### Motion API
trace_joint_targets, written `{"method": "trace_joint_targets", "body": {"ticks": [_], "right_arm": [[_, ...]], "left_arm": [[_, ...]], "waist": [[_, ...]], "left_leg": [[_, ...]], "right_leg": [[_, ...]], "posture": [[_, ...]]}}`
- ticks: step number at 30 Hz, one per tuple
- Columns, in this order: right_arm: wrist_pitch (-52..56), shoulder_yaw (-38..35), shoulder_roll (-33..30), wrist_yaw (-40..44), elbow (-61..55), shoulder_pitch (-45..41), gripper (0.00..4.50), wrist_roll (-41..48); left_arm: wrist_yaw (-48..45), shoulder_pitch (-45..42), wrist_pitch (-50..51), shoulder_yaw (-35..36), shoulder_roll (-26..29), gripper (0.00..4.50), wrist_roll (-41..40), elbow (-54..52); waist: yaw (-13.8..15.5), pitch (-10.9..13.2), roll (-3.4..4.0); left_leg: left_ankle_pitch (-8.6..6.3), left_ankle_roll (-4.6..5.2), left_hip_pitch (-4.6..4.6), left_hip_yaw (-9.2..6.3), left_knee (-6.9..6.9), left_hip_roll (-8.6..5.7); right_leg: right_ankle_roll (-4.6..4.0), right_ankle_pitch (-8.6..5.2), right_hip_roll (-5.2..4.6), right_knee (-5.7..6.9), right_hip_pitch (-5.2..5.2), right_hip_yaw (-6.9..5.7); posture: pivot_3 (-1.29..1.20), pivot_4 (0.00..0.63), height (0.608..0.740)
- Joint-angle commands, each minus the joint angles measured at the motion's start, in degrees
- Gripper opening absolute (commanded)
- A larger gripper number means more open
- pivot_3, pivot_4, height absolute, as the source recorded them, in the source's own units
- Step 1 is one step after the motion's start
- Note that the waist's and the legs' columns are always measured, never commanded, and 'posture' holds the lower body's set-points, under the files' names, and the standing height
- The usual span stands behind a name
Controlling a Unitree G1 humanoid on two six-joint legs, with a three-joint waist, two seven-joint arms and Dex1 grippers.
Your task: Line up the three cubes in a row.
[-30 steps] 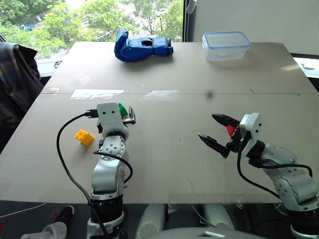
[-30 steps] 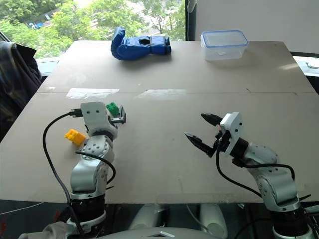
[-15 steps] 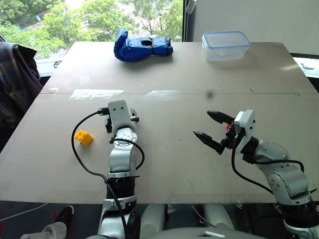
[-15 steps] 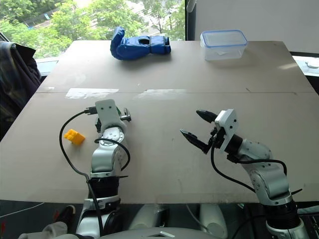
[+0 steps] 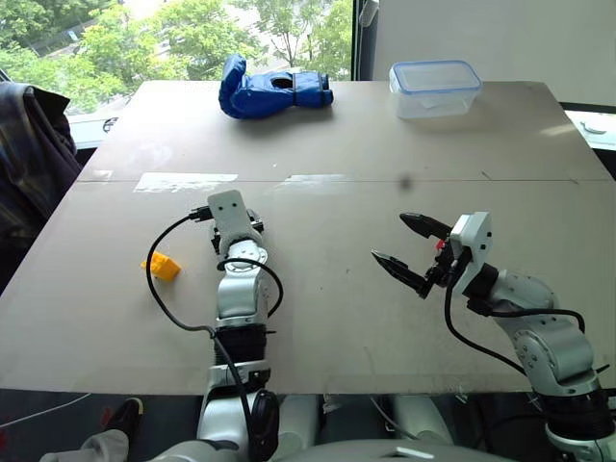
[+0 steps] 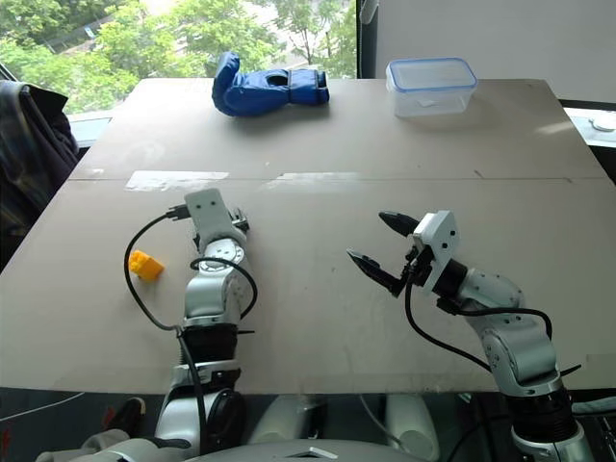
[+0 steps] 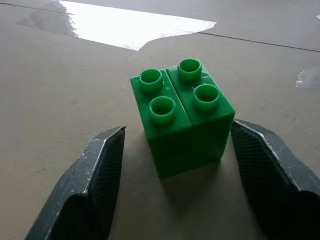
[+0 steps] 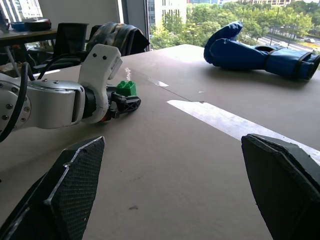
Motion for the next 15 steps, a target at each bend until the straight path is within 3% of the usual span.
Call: {"method": "trace_joint_targets", "body": {"ticks": [1, 7, 11, 15], "right_arm": [[-1.30, -0.71, 0.22, 0.15, -1.16, -0.05, 4.50, 0.28], [-1.38, -1.29, 0.12, 0.08, -0.87, -0.24, 4.50, 0.36], [-1.32, -2.87, -0.90, 0.60, -0.57, 0.26, 4.50, 0.80], [-1.16, -5.85, -2.75, 1.33, -0.38, 1.78, 4.50, 1.48]], "left_arm": [[0.81, 1.11, -0.50, 0.37, -0.16, 1.48, 0.31, -1.09], [-6.42, 4.32, -4.49, -3.71, 3.33, 1.48, 0.65, -2.46], [-18.82, 6.91, -10.28, -6.53, 7.32, 1.48, -3.47, -4.44], [-41.76, 9.05, -13.43, -10.79, 13.09, 1.48, -12.79, -6.39]], "waist": [[-0.11, 0.00, 0.00], [-0.25, -0.01, 0.00], [0.01, -0.01, 0.01], [0.39, 0.00, 0.01]], "left_leg": [[0.00, 0.00, 0.00, 0.00, 0.00, 0.00], [0.01, -0.02, 0.03, 0.01, -0.01, 0.00], [0.02, -0.03, 0.00, 0.00, -0.01, 0.02], [0.02, -0.03, -0.05, -0.04, 0.00, 0.02]], "right_leg": [[0.00, 0.00, 0.00, 0.00, 0.00, 0.00], [0.00, 0.00, 0.02, 0.03, 0.00, 0.02], [-0.01, 0.00, 0.00, 0.02, -0.01, 0.00], [-0.01, 0.00, -0.04, -0.01, -0.01, -0.04]], "posture": [[0.00, 0.150, 0.740], [0.00, 0.150, 0.740], [0.00, 0.150, 0.740], [0.00, 0.150, 0.740]]}}
